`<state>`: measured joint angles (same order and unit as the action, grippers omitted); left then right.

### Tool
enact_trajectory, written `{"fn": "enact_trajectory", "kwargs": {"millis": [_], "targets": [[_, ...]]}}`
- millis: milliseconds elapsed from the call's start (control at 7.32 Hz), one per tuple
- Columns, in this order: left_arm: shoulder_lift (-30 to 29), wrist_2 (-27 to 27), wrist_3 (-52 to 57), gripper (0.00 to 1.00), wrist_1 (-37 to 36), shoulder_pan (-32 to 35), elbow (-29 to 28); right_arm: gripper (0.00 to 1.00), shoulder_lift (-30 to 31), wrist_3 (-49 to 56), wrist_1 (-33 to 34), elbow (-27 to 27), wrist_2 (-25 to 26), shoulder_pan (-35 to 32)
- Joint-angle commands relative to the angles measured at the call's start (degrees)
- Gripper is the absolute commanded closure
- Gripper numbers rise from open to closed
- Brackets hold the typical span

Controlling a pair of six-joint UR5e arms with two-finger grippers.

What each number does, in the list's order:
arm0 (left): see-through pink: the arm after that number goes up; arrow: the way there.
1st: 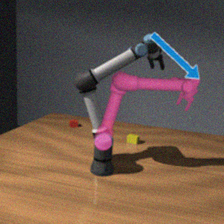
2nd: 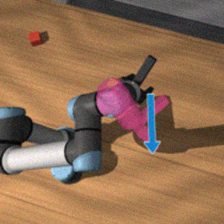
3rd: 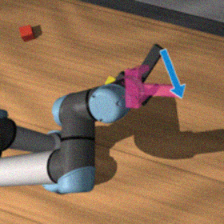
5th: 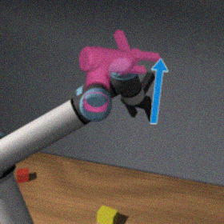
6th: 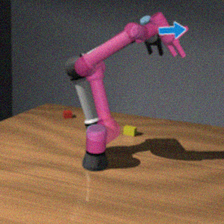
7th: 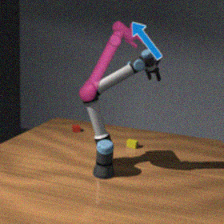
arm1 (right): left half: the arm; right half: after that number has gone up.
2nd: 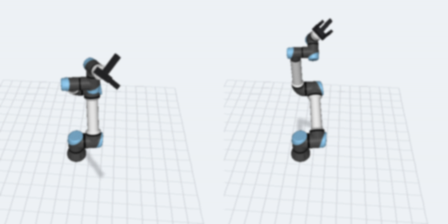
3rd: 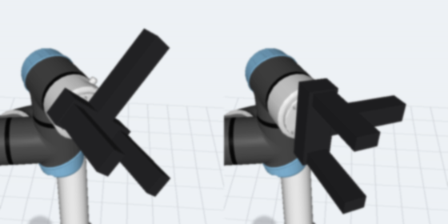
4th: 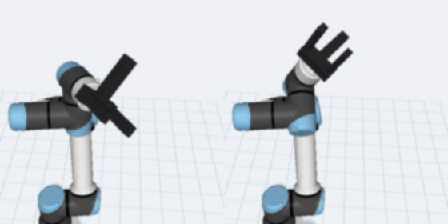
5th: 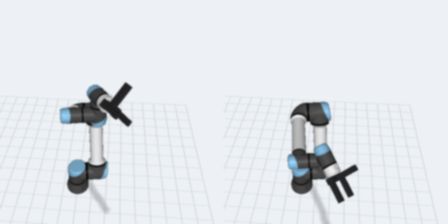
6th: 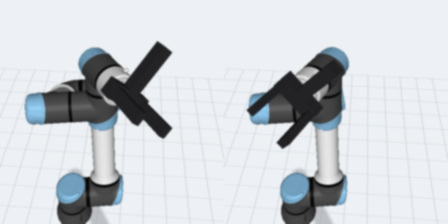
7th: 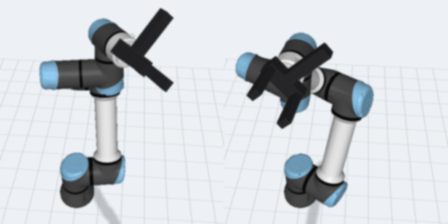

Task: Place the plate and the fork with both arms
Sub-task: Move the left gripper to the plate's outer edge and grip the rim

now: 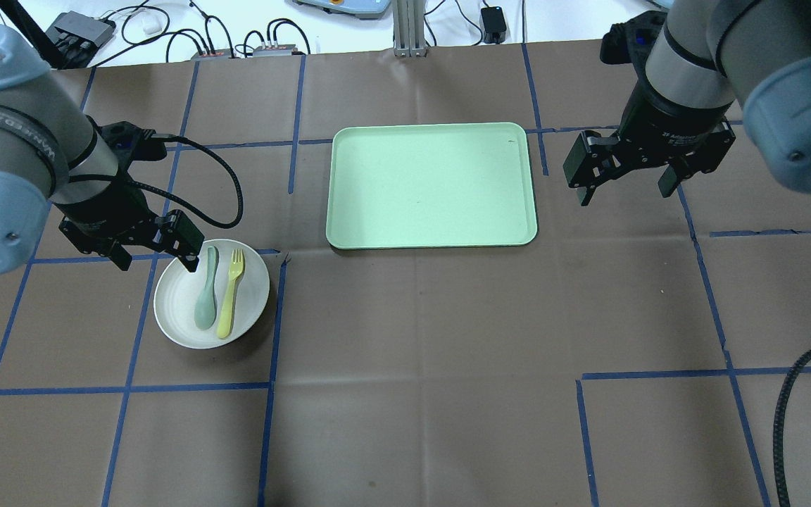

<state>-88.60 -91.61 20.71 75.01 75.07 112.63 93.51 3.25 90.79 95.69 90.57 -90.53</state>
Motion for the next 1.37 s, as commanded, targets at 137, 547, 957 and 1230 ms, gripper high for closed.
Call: {"fn": "enact_trajectory", "kwargs": {"millis": [137,547,957,1230], "targets": [[-6.66,4.85,11.25,0.0,-3.99,-8.34,1.8,0.0,0.0,0.0,0.0,0.11,0.05,0.0],[-13.51,11.14,19.77,0.01,-8.37,-13.44,1.98,0.0,0.0,0.0,0.0,0.02,0.14,0.0],[-18.53,12.5,22.79,0.01,-13.8,-15.83,2.15,0.0,0.0,0.0,0.0,0.02,0.14,0.0],[-19.86,14.26,22.71,0.09,-16.83,-15.74,2.24,0.0,0.0,0.0,0.0,0.11,0.14,0.0]]}}
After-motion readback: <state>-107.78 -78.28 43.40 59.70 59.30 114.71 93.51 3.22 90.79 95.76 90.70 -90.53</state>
